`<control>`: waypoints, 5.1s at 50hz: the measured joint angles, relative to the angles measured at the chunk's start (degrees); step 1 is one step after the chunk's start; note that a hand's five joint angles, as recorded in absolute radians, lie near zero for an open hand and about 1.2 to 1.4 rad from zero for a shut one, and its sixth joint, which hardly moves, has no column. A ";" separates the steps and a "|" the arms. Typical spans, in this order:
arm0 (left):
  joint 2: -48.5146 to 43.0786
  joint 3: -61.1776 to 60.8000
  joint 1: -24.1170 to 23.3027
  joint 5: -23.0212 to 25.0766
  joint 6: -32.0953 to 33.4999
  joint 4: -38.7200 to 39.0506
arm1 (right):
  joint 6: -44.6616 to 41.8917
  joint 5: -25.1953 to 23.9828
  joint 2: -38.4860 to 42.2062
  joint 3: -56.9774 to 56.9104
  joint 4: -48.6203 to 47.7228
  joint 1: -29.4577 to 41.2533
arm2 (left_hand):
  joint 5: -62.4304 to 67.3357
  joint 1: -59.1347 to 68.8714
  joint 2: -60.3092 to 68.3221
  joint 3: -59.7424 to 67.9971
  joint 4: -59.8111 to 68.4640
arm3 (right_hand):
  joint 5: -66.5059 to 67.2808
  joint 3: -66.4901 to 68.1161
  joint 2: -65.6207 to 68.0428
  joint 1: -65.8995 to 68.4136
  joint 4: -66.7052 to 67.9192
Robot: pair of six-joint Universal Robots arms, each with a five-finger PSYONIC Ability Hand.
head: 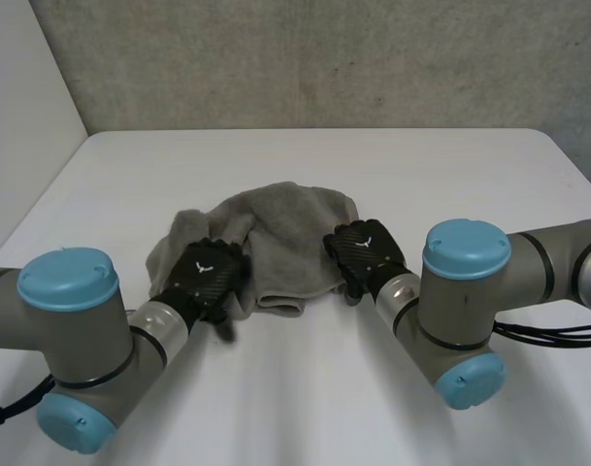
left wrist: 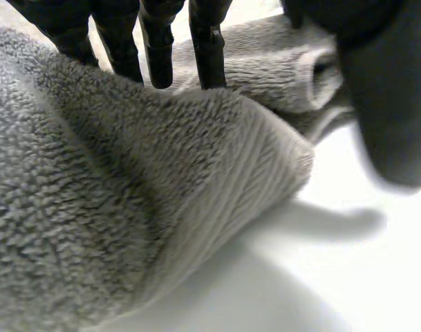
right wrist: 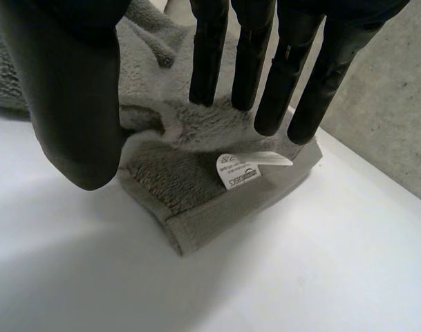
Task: Fold the towel.
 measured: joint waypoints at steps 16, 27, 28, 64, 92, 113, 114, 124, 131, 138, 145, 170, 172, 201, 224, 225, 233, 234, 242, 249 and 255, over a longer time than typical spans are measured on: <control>-2.46 3.84 0.50 -1.45 -0.10 1.10 | -0.05 1.63 2.15 -2.86 -0.02 0.31 | 5.70 2.91 3.13 2.76 2.88 | 15.64 16.68 16.77 16.33 16.65; -1.83 4.71 1.73 -1.37 -0.15 0.84 | 0.60 1.25 1.30 -3.00 0.22 0.11 | 58.74 55.23 58.01 57.31 59.50 | 42.85 43.43 41.51 42.34 43.71; -0.63 4.74 2.16 -1.34 -0.23 0.75 | 0.85 1.16 0.23 -3.07 0.35 -0.10 | 58.74 55.23 58.01 57.31 59.50 | 42.85 43.44 41.52 42.34 43.71; 21.73 6.26 20.04 13.96 -22.44 -5.70 | -8.19 -16.13 -24.94 -21.86 36.11 -18.04 | 59.72 55.42 58.16 57.26 57.25 | 43.42 43.44 43.58 42.45 43.74; 4.43 50.00 13.89 14.58 -38.47 -1.60 | -4.76 1.16 -6.33 -58.64 14.31 -7.09 | 59.80 55.43 58.16 56.85 56.95 | 43.70 43.45 43.59 42.86 44.04; 7.66 11.52 17.69 27.61 -39.48 3.04 | -22.00 -7.76 -17.09 -17.25 23.93 -7.89 | 59.73 55.42 58.15 56.84 56.92 | 43.70 43.45 43.60 42.99 44.04; 8.13 11.33 17.78 28.05 -39.54 3.03 | -21.84 -7.75 -17.53 -17.22 23.89 -7.89 | 59.73 55.42 58.15 56.84 56.92 | 43.70 43.45 43.60 42.99 44.04; 9.73 14.80 19.61 27.43 -39.98 3.12 | -15.52 -7.78 -19.82 -18.73 23.65 -7.95 | 46.18 43.31 43.00 43.50 43.20 | 43.70 43.45 43.61 43.00 44.04; -0.01 18.01 19.84 25.50 -38.66 3.32 | -15.15 -7.66 -15.31 -14.44 22.18 -7.72 | 17.08 14.71 15.92 15.85 15.86 | 43.70 43.44 43.61 43.00 44.04; -9.41 21.46 20.22 24.72 -33.65 2.77 | -15.09 -6.29 -9.58 -10.43 17.77 -7.71 | 9.04 7.69 9.08 9.06 8.72 | 43.65 43.45 43.61 43.00 44.04; -8.74 22.59 21.63 21.57 -28.27 0.60 | -14.67 -4.25 -8.15 -8.24 15.09 -7.69 | 7.70 6.70 7.79 7.80 7.41 | 43.65 43.44 43.61 43.00 44.04; 12.57 -6.91 2.39 5.27 -18.68 -1.95 | -14.56 -3.79 -8.52 -3.55 11.42 -7.44 | 18.12 15.50 15.43 14.80 14.83 | 43.65 43.45 43.61 43.00 44.04; 11.08 -7.01 0.41 1.56 -16.97 -1.73 | -14.56 -3.79 -8.53 -3.43 11.41 -7.44 | 17.68 15.02 15.35 14.74 14.73 | 43.65 43.45 43.61 43.00 44.04; 1.86 -5.39 -3.51 -7.34 -10.38 3.52 | -14.59 -3.49 -8.36 -1.21 10.26 -7.44 | 16.66 14.43 15.34 14.73 14.71 | 43.65 43.45 43.62 43.00 44.04; 1.26 -3.41 -3.17 -11.01 -10.02 3.63 | -14.72 -2.99 -8.45 -0.85 9.77 -7.44 | 25.02 22.39 22.99 22.43 22.39 | 43.65 43.45 43.76 43.00 44.05; 1.22 -3.25 -3.17 -11.51 -9.80 3.65 | -14.72 -2.99 -8.46 -0.82 9.77 -7.44 | 26.31 23.64 24.32 23.83 23.77 | 43.65 43.45 43.76 43.00 44.05; 0.29 -2.16 -2.74 -13.00 -5.46 4.15 | -14.73 -2.99 -8.53 -0.70 9.81 -7.44 | 44.92 42.69 43.64 42.18 42.99 | 43.65 43.44 43.76 43.00 44.05; 0.24 -2.15 -2.71 -13.00 -5.23 4.22 | -14.73 -2.99 -8.54 -0.70 9.81 -7.44 | 46.11 43.88 44.90 43.73 44.58 | 43.65 43.45 43.76 43.00 44.05; 1.10 -2.26 -2.24 -12.95 -3.71 4.75 | -14.79 -2.79 -8.98 -0.94 9.92 -7.50 | 59.59 55.36 59.36 58.43 60.33 | 43.65 43.45 43.76 43.00 44.05; 9.90 -1.26 0.26 -12.49 -3.94 4.40 | -14.68 -2.62 -14.91 -1.98 10.61 -8.14 | 59.60 55.41 59.36 58.43 60.34 | 43.65 43.45 43.76 43.01 44.05; 21.58 3.36 2.29 -12.07 -4.12 4.19 | -14.37 -2.69 -24.47 -4.69 13.99 -8.25 | 59.60 55.44 59.36 58.43 60.34 | 43.65 43.45 43.77 43.01 44.05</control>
